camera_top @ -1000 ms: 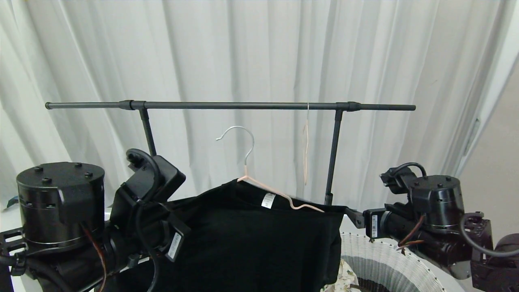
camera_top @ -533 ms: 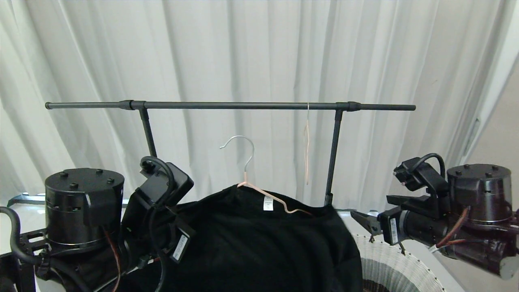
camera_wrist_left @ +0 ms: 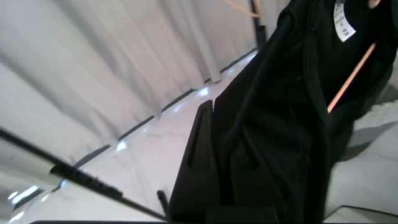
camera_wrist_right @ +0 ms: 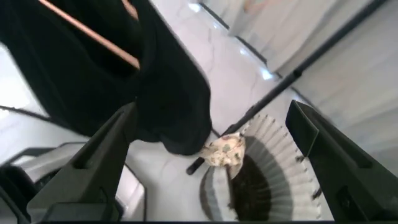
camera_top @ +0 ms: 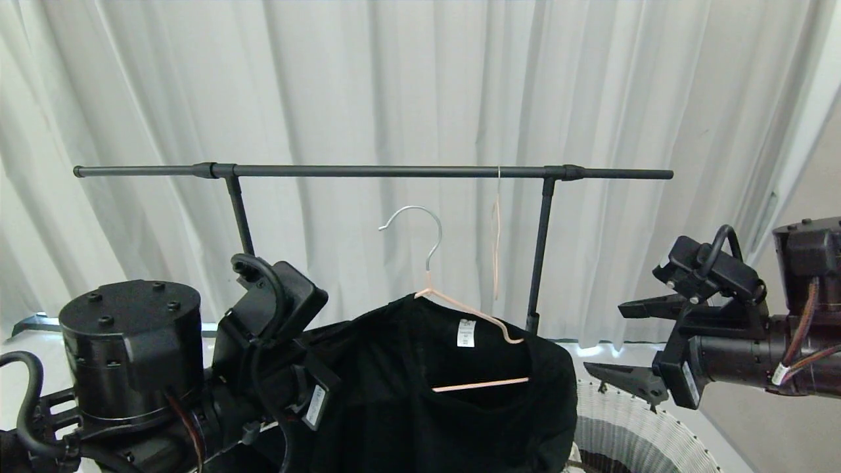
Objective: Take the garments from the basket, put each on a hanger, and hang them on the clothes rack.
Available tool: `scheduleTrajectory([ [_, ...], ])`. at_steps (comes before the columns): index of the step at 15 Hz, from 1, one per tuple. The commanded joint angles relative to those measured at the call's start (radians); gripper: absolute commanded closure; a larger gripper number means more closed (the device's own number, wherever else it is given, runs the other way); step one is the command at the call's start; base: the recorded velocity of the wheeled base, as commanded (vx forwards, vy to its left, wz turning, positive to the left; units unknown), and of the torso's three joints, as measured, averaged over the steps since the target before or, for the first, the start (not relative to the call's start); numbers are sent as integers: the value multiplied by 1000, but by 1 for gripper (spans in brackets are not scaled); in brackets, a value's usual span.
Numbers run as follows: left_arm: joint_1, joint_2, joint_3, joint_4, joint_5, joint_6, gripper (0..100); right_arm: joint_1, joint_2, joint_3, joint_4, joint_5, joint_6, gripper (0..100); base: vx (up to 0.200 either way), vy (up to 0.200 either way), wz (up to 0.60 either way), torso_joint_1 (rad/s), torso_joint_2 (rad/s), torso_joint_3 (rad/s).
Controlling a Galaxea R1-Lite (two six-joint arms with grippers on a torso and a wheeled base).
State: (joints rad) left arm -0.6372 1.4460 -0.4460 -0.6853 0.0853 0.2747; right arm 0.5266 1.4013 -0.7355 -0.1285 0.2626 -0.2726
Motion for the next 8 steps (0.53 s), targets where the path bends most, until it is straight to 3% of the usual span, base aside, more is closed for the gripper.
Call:
scheduleTrajectory([
  [1, -35, 4, 18, -26, -9, 0, 100, 16, -2, -58, 44, 32, -37, 0, 0, 0, 0, 0, 0, 0],
  [4, -82, 22, 73, -161, -9, 0, 100, 78, 16, -166, 204, 96, -145, 0, 0, 0, 0, 0, 0, 0],
  [8, -114, 28, 115, -272, -9, 6, 100, 174, 124, -260, 216, 96, -160, 0, 0, 0, 0, 0, 0, 0],
])
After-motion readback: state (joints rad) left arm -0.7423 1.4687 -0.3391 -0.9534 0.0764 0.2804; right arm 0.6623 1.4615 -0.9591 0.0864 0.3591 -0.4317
